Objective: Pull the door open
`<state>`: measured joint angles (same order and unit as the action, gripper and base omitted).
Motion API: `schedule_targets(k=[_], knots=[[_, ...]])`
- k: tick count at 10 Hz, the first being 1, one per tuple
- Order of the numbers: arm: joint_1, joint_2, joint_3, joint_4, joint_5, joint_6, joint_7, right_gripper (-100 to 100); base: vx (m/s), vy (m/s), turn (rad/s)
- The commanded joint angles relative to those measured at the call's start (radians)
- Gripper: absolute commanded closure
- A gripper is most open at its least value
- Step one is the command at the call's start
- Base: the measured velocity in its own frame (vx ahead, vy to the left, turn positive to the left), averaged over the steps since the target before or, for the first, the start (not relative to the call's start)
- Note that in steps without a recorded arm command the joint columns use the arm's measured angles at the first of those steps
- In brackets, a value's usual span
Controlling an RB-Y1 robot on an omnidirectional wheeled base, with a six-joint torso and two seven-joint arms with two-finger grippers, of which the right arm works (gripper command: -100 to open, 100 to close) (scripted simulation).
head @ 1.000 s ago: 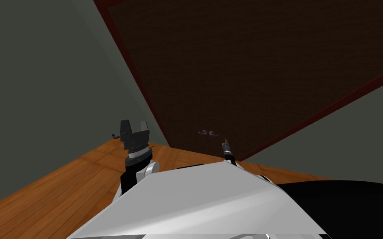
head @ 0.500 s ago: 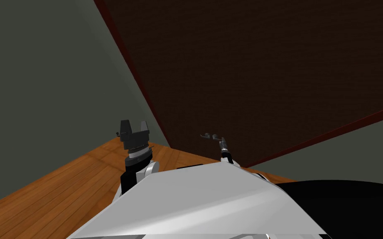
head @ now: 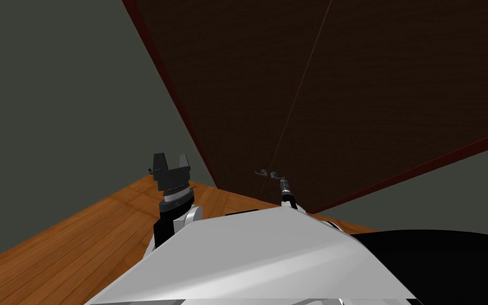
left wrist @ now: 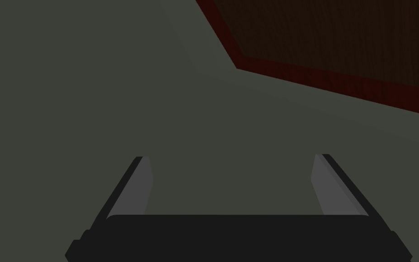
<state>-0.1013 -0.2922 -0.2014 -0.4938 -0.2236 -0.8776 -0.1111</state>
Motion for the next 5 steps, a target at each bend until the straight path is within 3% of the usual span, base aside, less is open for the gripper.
schedule_targets(k=[1,2,5], knots=[[0.000,-0.002,-0.002,0.000,-0.001,-0.001,-0.001,100,0.000,0.000,0.000],[0.020,-0.021,-0.003,0.005,-0.002,-0.004,-0.013,100,-0.106,0.035,0.039],[0.030,-0.033,0.006,0.004,0.005,-0.009,-0.031,100,-0.183,0.026,0.046]])
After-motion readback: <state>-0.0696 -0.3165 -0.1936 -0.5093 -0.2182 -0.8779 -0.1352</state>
